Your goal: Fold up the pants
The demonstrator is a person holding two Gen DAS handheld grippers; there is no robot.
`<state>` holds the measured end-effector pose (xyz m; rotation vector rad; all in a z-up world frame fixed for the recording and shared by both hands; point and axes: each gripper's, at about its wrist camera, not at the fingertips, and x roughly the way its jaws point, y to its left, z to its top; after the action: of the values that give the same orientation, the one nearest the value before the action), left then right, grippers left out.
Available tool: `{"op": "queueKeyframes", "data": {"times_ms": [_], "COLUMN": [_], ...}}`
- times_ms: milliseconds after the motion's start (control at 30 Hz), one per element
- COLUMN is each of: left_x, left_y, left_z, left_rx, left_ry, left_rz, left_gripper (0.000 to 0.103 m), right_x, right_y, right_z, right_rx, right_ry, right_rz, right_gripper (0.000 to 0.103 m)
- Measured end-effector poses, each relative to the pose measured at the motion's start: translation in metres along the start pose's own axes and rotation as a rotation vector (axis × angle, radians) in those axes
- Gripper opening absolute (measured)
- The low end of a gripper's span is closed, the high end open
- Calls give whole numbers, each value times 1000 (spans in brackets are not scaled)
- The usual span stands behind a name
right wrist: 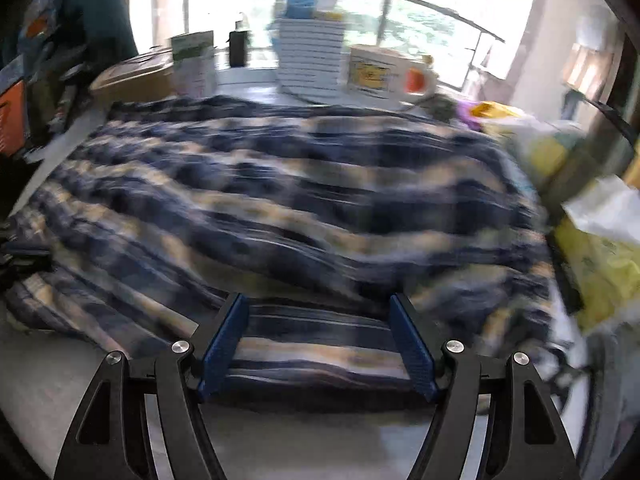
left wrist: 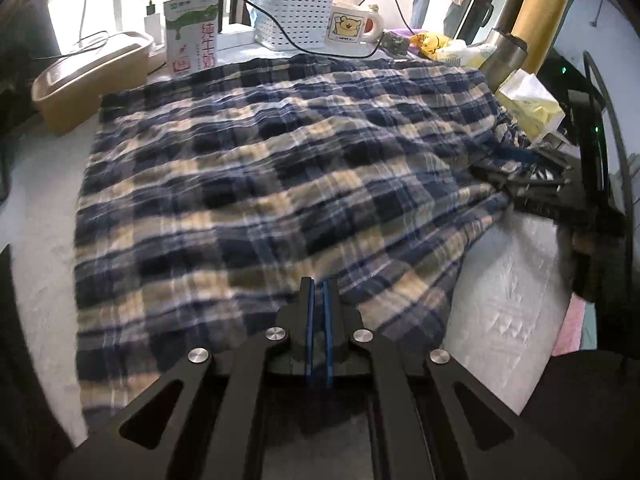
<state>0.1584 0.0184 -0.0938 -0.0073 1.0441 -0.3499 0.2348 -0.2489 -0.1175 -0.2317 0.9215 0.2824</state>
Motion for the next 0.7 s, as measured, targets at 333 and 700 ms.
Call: {"op": "queueKeyframes", "data": {"times_ms": [333, 700], "left_x": [-24, -12], "left_y": [-34, -11], "left_z": [5, -3], "left_rx": [43, 55], "left_ry": [-95, 42], "left_rz": [-41, 7], "left_gripper": [4, 4], "right_x": [-44, -13], "right_y": [-3, 14], "right_z": [1, -7], "right_rx": [35, -50], "right_ry": [-114, 12], "right_rz": [133, 130], "right_gripper": [74, 74]}}
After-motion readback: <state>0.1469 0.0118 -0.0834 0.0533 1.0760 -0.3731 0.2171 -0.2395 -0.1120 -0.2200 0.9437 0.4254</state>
